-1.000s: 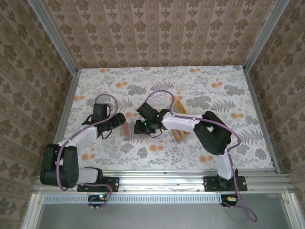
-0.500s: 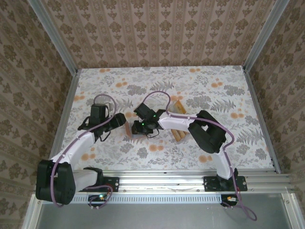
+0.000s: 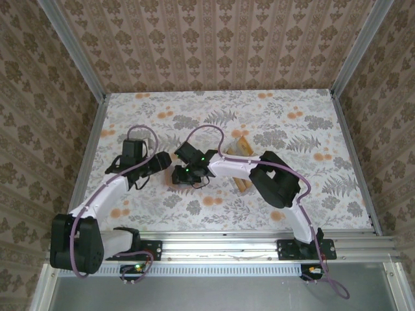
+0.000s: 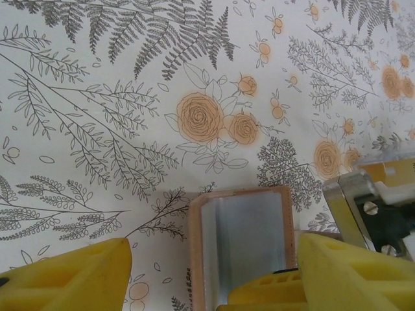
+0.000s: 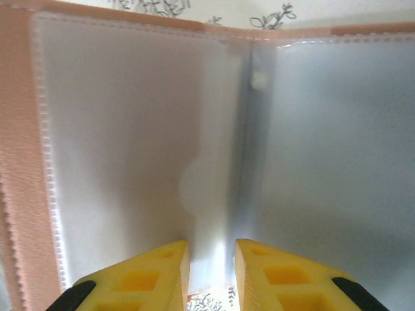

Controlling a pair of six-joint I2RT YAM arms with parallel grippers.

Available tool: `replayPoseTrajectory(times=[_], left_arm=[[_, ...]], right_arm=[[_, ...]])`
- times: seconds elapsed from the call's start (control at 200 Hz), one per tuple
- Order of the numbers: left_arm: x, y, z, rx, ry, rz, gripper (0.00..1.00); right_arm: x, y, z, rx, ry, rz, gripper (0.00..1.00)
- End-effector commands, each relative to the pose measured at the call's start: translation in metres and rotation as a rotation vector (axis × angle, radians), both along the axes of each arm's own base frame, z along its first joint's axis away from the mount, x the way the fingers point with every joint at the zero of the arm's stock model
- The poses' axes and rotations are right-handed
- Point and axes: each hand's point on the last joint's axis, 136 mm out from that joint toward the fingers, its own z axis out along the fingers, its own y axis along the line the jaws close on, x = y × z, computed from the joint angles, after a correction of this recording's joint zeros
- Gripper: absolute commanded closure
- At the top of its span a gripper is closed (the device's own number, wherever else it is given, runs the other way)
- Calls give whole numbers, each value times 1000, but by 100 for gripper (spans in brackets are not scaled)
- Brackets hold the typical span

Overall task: Put the credit cards into the card holder
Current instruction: Open the card holder at the center of the table.

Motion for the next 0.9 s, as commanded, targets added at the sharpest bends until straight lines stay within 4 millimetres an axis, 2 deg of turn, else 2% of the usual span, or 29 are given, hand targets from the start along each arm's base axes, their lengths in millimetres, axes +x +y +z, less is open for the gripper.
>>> replayPoseTrajectory(times=[0.0, 0.17, 0.335, 0.645, 0.79, 0.895], left_arm=[[-7, -2, -18, 0, 42, -8, 32], [-16, 4, -42, 2, 92, 38, 40], [-21, 6, -59, 20, 135, 40, 53], [-16, 0, -82, 32, 171, 25, 55], [-4, -6, -83, 31, 155, -3, 55], [3, -10, -82, 33, 151, -17, 55]], right_arm=[[-5, -1, -7, -8, 44, -5, 75], [-7, -4, -8, -9, 43, -7, 75], [1, -20, -5, -4, 33, -37, 75], [9, -54, -16, -25, 40, -100, 75], [7, -57, -14, -16, 41, -107, 75], [9, -53, -5, 6, 33, -102, 74]])
